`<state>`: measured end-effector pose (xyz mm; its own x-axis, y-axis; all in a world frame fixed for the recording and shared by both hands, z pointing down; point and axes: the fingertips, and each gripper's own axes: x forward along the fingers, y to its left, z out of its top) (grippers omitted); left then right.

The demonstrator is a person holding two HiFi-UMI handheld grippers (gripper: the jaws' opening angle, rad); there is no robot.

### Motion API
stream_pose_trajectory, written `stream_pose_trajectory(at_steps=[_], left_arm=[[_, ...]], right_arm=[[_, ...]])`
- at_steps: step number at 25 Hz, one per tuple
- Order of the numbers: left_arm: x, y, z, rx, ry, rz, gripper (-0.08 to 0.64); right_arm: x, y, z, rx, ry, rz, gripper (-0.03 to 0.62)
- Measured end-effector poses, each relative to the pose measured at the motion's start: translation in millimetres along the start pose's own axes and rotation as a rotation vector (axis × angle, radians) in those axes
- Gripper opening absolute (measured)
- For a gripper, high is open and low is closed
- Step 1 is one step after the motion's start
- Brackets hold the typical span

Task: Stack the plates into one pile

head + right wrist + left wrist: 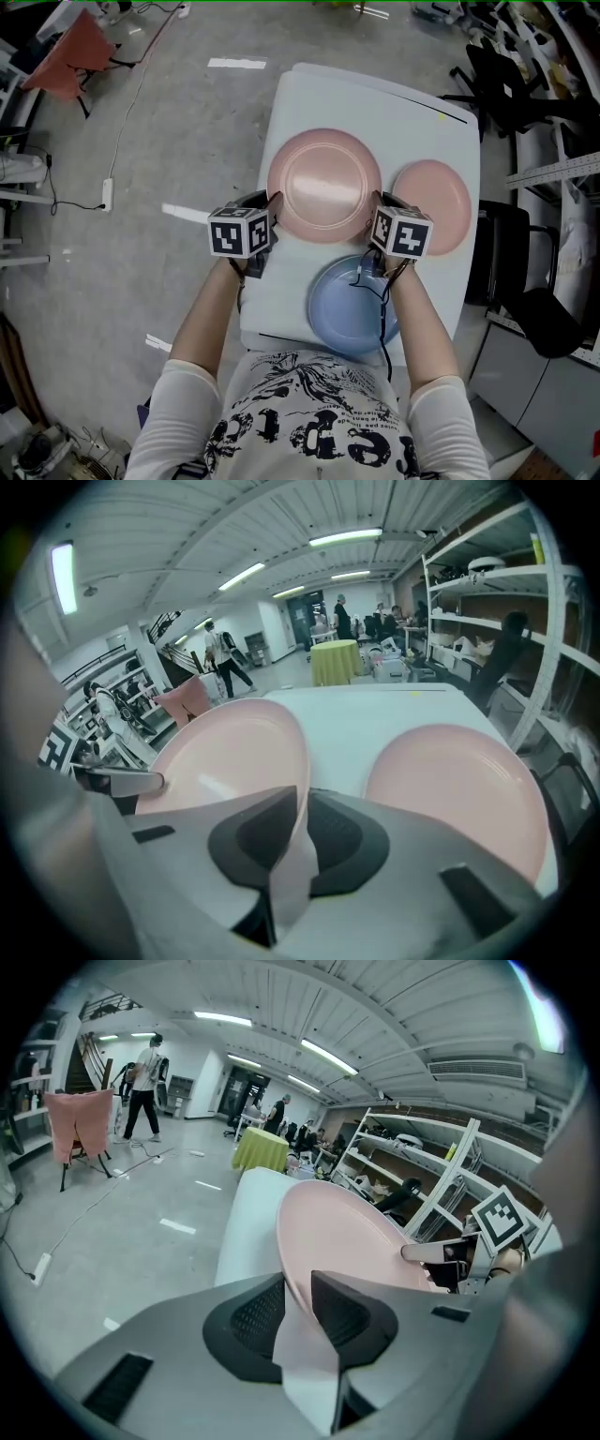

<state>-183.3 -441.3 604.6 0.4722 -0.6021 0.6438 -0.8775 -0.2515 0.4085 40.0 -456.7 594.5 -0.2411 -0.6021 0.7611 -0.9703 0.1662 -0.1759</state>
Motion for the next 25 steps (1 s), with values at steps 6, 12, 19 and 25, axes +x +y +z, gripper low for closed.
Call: stream_pose_trajectory(at_steps=[6,12,19,25], left_arm=[[-46.1,-38.9,-14.6,0.008,-0.051,-0.007,0.098],[-79.7,-84.2,-47.9,0.020,-0.062,-0.012,0.095],[-107.8,-122.8,-109.2,-0.005,-0.037,-0.030,0.091],[-125.3,-154.2,-159.3,-0.017,-0.006,-0.053,0.089]], right_arm=[[-48.8,-2.1,-19.8,0.014,-0.044,0.028,0.035],[-104.0,-15.4,-59.2,0.025,-0.057,0.019,0.035],[-156.5,-28.0,-119.5,0.042,-0.048,0.001,0.035],[-189.8,-43.0,-175.1,0.071,-0.023,-0.010,0.035]])
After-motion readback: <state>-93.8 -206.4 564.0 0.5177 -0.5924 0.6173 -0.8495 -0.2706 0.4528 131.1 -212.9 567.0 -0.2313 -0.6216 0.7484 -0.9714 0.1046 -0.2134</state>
